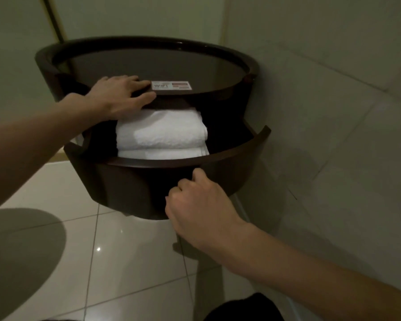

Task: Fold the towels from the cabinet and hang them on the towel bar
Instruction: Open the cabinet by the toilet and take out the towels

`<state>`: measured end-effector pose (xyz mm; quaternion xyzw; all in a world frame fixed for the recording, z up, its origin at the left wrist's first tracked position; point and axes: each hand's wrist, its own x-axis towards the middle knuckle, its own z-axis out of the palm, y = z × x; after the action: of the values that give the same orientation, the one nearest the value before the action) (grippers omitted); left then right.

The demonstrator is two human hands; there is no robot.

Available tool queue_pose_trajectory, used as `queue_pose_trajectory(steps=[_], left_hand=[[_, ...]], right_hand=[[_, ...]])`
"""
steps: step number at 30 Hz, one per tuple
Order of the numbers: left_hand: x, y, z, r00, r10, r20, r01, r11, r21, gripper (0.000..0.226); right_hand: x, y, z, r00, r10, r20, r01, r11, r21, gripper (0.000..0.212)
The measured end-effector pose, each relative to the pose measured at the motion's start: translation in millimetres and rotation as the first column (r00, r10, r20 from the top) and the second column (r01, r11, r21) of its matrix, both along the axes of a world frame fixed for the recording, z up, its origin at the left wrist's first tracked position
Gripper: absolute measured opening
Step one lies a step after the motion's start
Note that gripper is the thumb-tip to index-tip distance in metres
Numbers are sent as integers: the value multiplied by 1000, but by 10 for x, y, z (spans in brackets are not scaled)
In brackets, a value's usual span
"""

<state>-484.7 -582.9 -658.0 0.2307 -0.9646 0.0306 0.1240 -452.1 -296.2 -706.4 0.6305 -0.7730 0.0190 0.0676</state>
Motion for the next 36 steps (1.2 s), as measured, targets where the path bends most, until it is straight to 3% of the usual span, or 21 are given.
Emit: queue_pose_trajectory(steps=[17, 22, 27, 30, 33, 36], left_hand=[[38, 27, 35, 1000, -22, -13, 22, 1000, 16, 68], [32, 8, 7, 1000, -21, -14, 21, 1000, -8, 69], [21, -11, 1, 999, -23, 31, 23, 999, -26, 68], [50, 4, 21, 995, -51, 84, 53, 998, -24, 69], [166, 98, 66, 988, -150, 37, 151, 988, -25, 78], [292, 178, 134, 972, -233, -2, 233, 972, -40, 71]], right_hand=[[59, 86, -2, 999, 30, 10, -30, 998, -50, 25], [104, 114, -40, 997, -11, -78, 3, 996, -92, 26], [126, 153, 14, 986, -130, -102, 112, 979, -171, 33], [122, 160, 95, 991, -112, -70, 92, 967, -237, 28], [59, 124, 245, 997, -71, 6, 69, 935, -348, 27], [-142, -27, 425, 997, -5, 75, 40, 883, -468, 21]])
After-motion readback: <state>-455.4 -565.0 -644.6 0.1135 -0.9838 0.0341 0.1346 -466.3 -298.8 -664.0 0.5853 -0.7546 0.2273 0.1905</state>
